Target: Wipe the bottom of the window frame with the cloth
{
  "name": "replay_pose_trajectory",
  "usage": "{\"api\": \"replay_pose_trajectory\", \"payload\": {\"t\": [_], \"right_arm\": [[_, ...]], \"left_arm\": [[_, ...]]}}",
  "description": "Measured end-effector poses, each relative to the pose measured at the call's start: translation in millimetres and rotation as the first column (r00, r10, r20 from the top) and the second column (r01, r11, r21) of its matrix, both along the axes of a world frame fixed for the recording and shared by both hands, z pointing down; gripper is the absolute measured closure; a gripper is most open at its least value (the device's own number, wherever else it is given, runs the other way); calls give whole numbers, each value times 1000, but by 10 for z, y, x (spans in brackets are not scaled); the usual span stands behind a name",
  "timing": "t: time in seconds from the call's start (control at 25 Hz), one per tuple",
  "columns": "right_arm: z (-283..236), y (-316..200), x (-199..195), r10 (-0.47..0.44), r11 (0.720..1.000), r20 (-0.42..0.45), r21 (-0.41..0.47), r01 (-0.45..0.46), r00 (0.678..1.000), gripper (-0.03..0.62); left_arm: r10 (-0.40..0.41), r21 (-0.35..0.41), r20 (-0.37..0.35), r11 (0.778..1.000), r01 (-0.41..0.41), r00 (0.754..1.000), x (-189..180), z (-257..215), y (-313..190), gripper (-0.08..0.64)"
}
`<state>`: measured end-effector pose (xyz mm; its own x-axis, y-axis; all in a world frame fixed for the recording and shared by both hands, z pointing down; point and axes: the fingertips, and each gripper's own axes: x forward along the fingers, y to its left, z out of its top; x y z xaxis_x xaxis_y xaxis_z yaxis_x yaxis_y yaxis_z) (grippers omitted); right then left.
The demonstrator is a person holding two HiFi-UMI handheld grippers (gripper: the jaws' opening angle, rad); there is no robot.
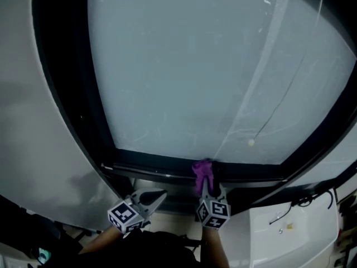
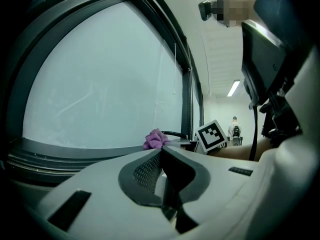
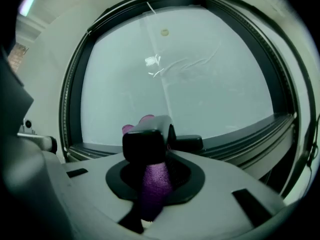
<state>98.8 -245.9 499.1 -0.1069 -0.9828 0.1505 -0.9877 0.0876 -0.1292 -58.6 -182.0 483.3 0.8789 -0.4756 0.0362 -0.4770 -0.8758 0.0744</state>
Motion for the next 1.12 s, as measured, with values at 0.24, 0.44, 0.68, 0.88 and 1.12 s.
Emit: {"api": "replay_pose_trajectory", "payload": {"t": [0.24, 0.44, 0.68, 0.88, 1.12], "right_arm": [[18, 7, 58, -43, 999, -174, -10, 42, 984, 525], [-9, 42, 251, -50, 999, -301, 5, 54, 952, 525], [-11, 14, 366, -197, 980, -424, -69, 185, 884, 525], [-62, 32, 571, -236, 972, -454, -90, 219, 859, 526], [-187, -98, 724, -220, 975, -410, -54, 217, 885, 526]], "left_arm": [[-26, 8, 1, 1000, 26, 1000, 132, -35, 1, 557], [-30, 14, 3, 999, 30, 1000, 351, -87, 23, 558], [-67, 29, -9, 997, 67, 998, 735, -78, 63, 558], [-113, 21, -13, 993, 114, 993, 888, -58, 145, 558], [-119, 7, -6, 993, 119, 993, 936, -37, 163, 557]]}}
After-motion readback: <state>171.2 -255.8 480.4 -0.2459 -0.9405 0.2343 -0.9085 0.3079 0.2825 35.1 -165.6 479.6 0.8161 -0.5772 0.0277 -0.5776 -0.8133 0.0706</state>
